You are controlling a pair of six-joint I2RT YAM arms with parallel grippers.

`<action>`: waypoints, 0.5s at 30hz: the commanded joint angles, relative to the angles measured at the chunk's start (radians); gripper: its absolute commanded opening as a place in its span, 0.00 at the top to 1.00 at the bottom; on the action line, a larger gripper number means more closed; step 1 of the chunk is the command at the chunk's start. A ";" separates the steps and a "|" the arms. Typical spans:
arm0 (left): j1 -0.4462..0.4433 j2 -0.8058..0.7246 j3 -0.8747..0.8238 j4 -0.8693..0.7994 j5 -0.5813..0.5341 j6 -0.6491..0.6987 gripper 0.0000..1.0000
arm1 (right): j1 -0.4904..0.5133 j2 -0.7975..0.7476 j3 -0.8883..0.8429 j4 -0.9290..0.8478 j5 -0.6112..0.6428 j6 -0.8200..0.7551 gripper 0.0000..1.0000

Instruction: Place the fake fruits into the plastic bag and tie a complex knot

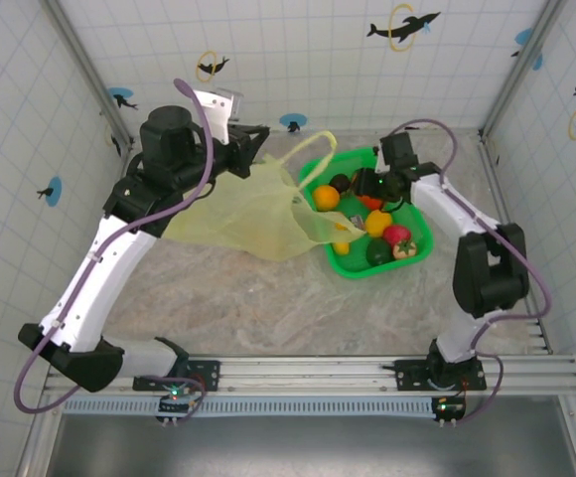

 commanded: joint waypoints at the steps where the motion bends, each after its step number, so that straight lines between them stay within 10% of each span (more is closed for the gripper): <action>1: -0.009 -0.004 -0.006 -0.008 -0.011 0.024 1.00 | -0.012 -0.104 -0.030 0.117 -0.056 0.032 0.43; 10: -0.036 -0.013 -0.141 0.055 0.272 -0.090 0.93 | 0.088 -0.145 -0.028 0.088 -0.174 0.050 0.46; 15: -0.141 -0.089 -0.350 -0.043 0.181 -0.144 0.90 | 0.086 -0.207 -0.164 0.157 -0.137 0.067 0.47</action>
